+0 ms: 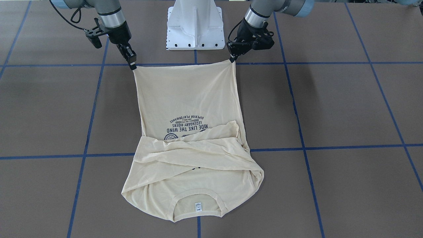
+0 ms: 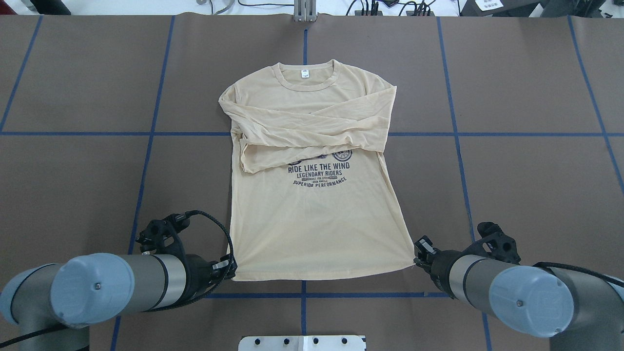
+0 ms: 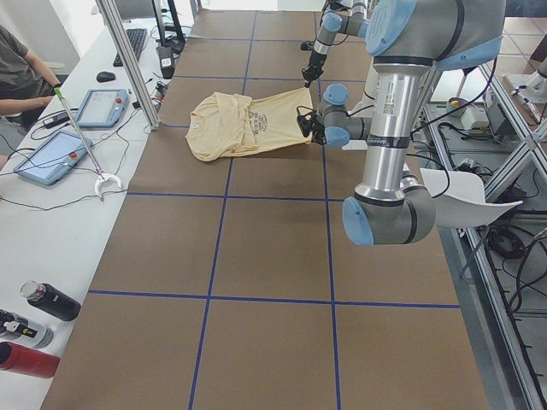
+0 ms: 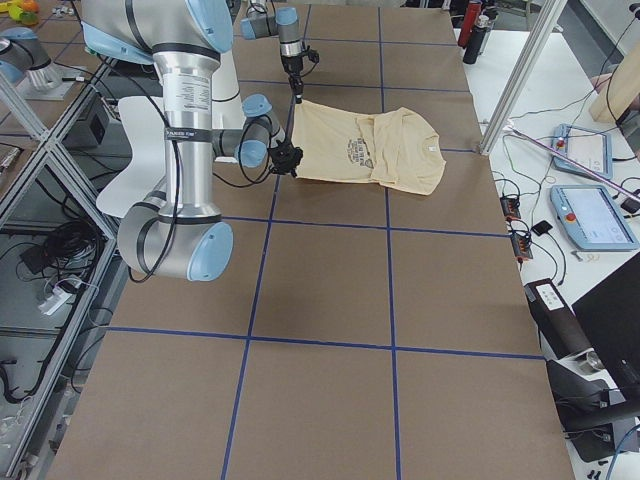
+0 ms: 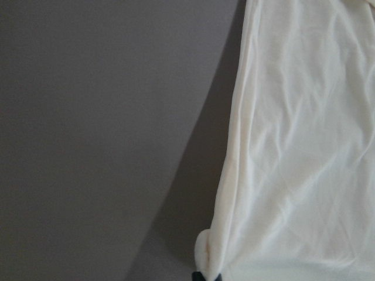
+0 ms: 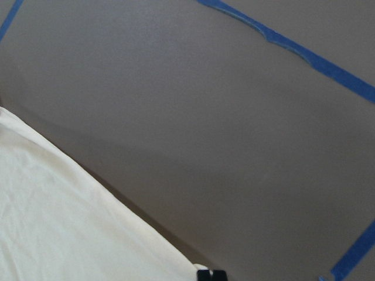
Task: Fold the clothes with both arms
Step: 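Lift the hem with both grippers and carry it toward the collar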
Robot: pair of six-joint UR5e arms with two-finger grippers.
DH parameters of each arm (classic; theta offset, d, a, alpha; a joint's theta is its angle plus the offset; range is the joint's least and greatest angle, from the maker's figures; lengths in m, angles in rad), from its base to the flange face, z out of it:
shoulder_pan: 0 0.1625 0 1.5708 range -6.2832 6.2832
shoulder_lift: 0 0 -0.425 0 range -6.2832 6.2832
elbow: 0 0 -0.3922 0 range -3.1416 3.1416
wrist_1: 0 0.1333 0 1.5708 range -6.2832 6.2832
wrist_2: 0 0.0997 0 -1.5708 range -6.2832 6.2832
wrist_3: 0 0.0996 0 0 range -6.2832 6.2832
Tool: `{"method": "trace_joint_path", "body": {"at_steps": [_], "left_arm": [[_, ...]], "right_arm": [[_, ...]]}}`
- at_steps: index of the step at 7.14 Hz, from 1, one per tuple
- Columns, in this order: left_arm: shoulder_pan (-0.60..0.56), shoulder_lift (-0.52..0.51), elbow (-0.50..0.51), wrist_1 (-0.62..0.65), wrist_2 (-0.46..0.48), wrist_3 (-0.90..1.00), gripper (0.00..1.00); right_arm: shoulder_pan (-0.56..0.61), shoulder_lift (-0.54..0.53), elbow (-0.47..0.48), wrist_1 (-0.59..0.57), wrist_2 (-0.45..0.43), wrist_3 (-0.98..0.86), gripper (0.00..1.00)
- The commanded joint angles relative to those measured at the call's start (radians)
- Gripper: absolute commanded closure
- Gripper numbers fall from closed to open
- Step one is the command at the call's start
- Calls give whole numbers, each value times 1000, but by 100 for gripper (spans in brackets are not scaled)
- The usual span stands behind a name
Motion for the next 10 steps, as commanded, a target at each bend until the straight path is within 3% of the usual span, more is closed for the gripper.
{"method": "trace_joint_path", "body": {"at_steps": [1,3,4,6,7,9,10], "left_arm": [[54,16,-131,87,-28,-53,100],[52,6,-190,99,-76,-70,100],[6,2,-207,98,-76,-58,100],[-188,-81,-139,96,-79,55,100],[-261,-126,-36,98,-79,112,100],[-373,-154,58,87,-119,175,100],[-395,-160,92,86,-122,204,100]], "right_arm": [[3,-51,83,2,129,0,100],[44,-59,155,2,228,2,100],[150,-42,147,0,324,0,100],[338,100,-12,-3,445,-14,100],[412,212,-107,-56,486,-30,100],[508,378,-204,-232,502,-167,100],[552,430,-264,-257,502,-184,100]]}}
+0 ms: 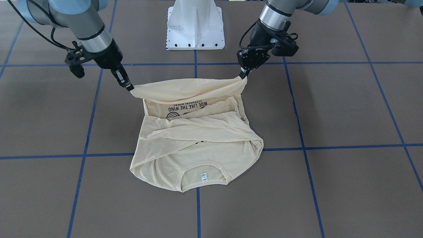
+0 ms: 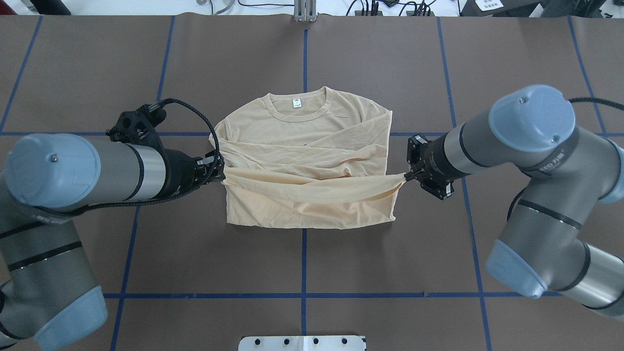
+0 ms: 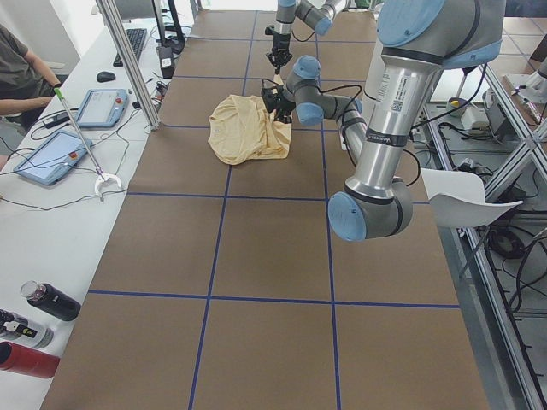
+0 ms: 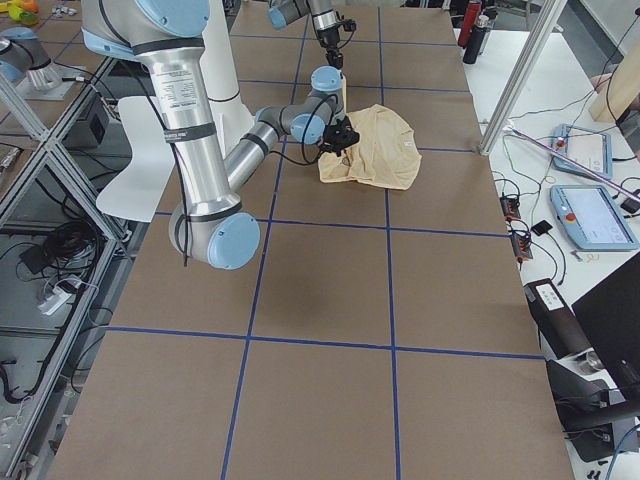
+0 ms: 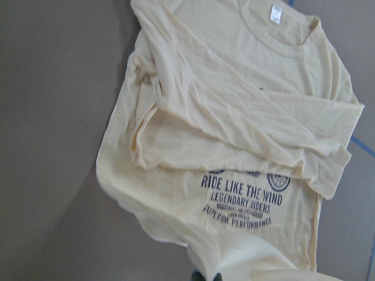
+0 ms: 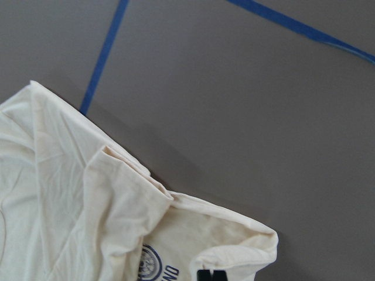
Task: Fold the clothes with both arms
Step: 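Lift the hem with both grippers and carry it toward the collar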
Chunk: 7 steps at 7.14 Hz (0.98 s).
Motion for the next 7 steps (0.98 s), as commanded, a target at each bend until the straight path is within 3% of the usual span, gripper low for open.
{"method": "trace_joint_path", "body": {"at_steps": [1,3,5,7], "left_arm": [[-64,-36,93,-9,-14,54,100],[-115,-52,193,-96,-14,77,100],[-123,-93,304,-149,-10,85,100],[-126,-108,377,-207,-5,89,100]], "right_arm": [[101,113,-129,-57,21,-81,100],[173,246,-311,-59,22,-155,100],[191,420,-562,-45,12,-227,100],[188,480,-732,36,-23,-287,100]]}}
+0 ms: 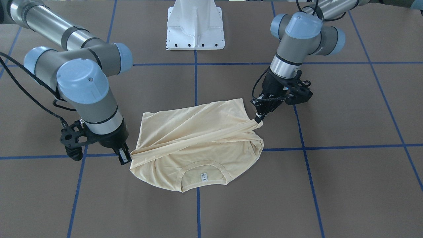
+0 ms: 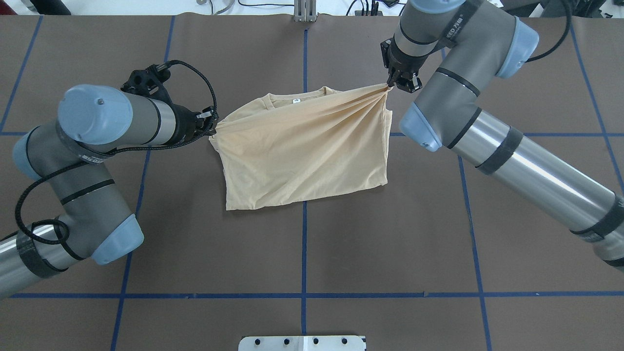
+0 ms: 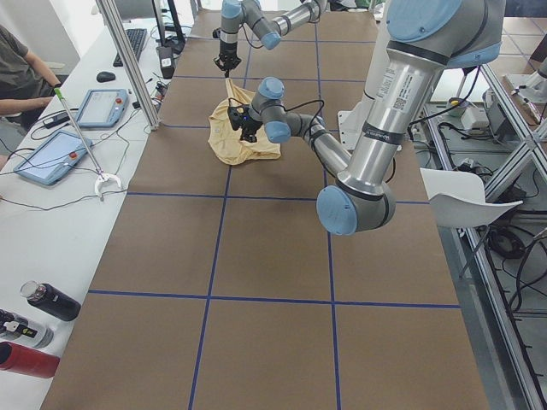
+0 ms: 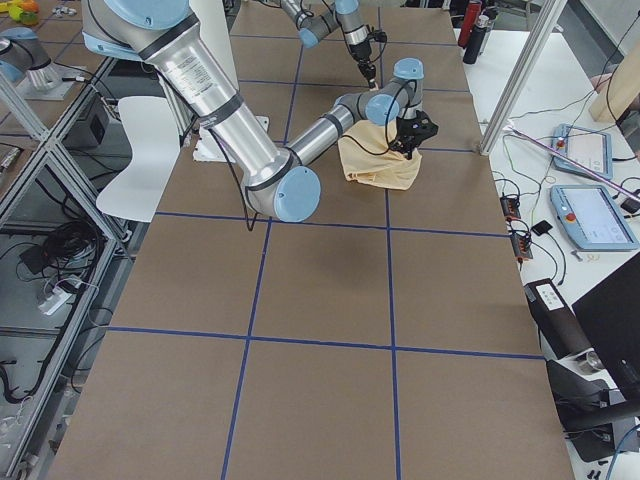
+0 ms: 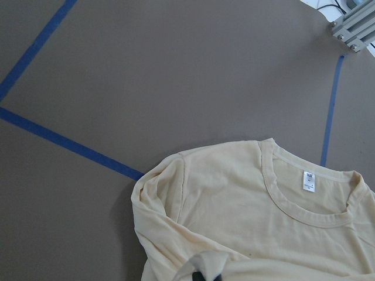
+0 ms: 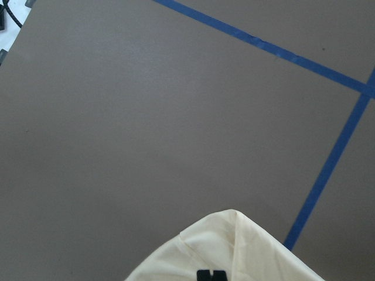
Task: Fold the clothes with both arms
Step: 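Lift the hem with both grippers and carry it toward the collar, then lower the hem onto the collar and open both grippers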
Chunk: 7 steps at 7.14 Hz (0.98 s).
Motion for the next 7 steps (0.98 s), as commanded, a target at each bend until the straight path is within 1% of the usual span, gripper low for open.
{"method": "trace_joint_path", "body": {"at_steps": [1,3,4,5,7], "left_arm": [[-5,-42,118,-83,5,2,100],[-6,-52,203,-163,20,2,100],[-6,-52,220,-176,47,3,100],[-6,-52,226,-177,48,2,100],[-6,-53,234,-179,49,2,100]], "right_arm": [[-8,38,-135,71,-37,-57,100],[-49,41,-153,81,-72,-65,100],[-55,39,-171,108,-72,-71,100],[-57,39,-192,136,-72,-77,100],[-57,39,-208,144,-81,-86,100]]}}
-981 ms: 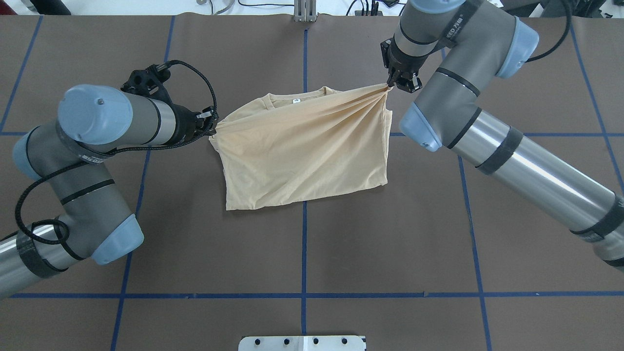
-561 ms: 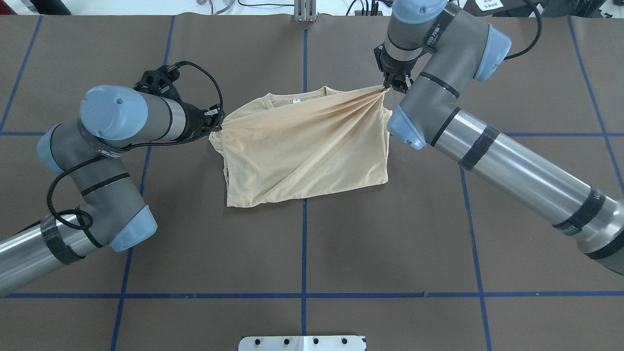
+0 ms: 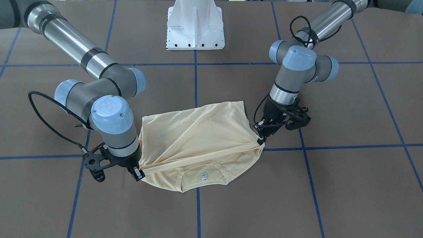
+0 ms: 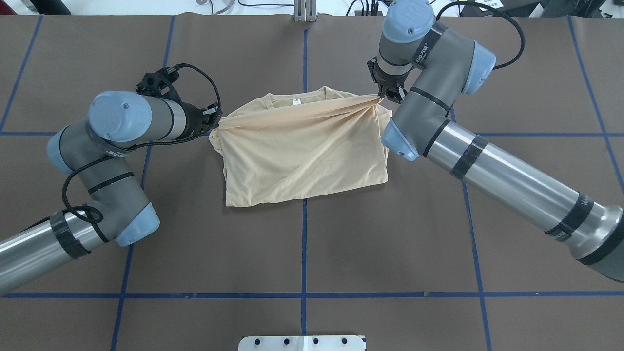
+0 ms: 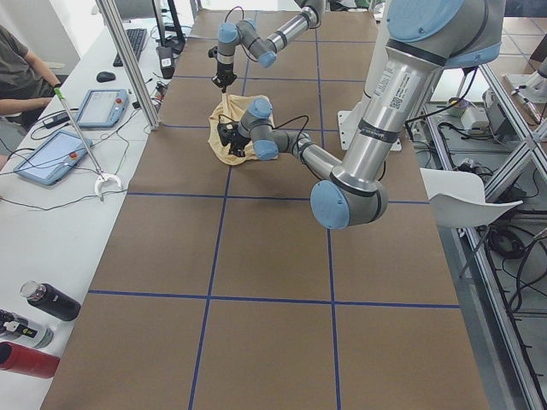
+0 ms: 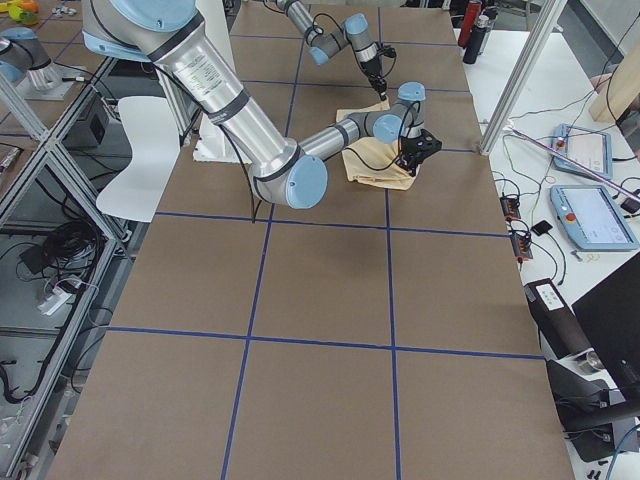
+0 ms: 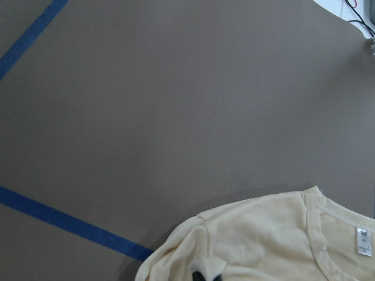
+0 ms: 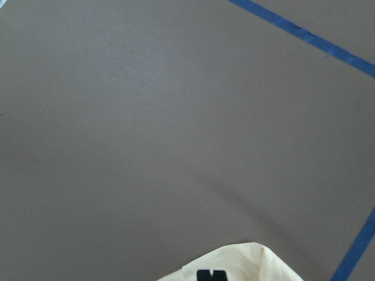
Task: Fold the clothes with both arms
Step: 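Lower the hem onto the collar and open both grippers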
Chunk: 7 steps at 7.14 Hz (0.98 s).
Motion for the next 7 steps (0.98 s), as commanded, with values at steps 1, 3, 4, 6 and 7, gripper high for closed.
{"method": "trace_joint_path", "body": {"at_steps": [1,3,4,6,7], "left_arm": [[-2,-7,19,-13,2,0,97],[-2,-12,33,-18,2,0,79],[-3,-12,36,-24,2,1,67],[-20,-13,38,-39,0,1,50],[-32,-13,29,-65,-7,3,49]], "right_arm": [[-1,1,-17,6,-14,-26,99],[-4,13,-22,6,-17,-27,62],[-14,28,-32,6,-34,-30,46],[-13,28,-26,6,-40,-28,37],[-10,21,15,6,-33,-22,33]]}}
